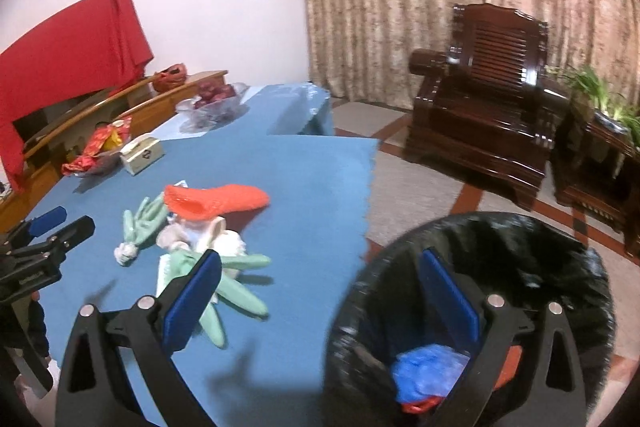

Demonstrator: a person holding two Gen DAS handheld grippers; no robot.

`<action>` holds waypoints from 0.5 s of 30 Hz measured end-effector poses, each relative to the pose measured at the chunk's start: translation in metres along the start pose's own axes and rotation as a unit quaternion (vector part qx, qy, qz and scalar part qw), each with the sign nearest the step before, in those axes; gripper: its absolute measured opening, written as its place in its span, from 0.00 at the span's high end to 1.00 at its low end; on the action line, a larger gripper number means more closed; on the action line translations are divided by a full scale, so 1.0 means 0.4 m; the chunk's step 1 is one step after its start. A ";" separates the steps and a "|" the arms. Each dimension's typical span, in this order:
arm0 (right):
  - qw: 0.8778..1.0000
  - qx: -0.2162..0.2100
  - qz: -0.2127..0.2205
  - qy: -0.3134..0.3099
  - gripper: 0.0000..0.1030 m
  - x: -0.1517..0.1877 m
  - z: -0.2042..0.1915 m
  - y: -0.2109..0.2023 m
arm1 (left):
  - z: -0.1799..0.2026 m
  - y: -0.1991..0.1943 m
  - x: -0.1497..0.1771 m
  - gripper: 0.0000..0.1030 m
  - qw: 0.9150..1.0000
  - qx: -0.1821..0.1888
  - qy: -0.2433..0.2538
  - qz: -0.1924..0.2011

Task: Collect trash
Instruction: 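Move both tools back over the remaining gloves on the table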

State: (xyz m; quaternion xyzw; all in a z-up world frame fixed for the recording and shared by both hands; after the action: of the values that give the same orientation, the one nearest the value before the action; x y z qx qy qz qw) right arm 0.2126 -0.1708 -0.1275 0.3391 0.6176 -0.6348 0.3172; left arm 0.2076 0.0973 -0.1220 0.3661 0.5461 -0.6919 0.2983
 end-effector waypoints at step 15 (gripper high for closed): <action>0.995 -0.069 -0.036 -0.062 0.18 0.063 -0.276 0.129 | -0.214 0.063 0.093 0.14 0.997 -0.062 -0.035 -0.039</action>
State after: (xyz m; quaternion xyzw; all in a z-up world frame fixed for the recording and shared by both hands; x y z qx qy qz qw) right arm 0.2447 -0.0620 -0.1784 0.2540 0.6505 -0.6218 0.3545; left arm 0.2229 0.1747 -0.1780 0.3009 0.5915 -0.6801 0.3116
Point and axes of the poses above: each gripper's, at about its wrist camera, not at the fingertips, and y roughly the way its jaws point, z to its right, x to its underside, the point moved 10 cm from there along y, roughly the way its jaws point, and after that the axes turned 13 degrees about x, right-handed, at the moved point
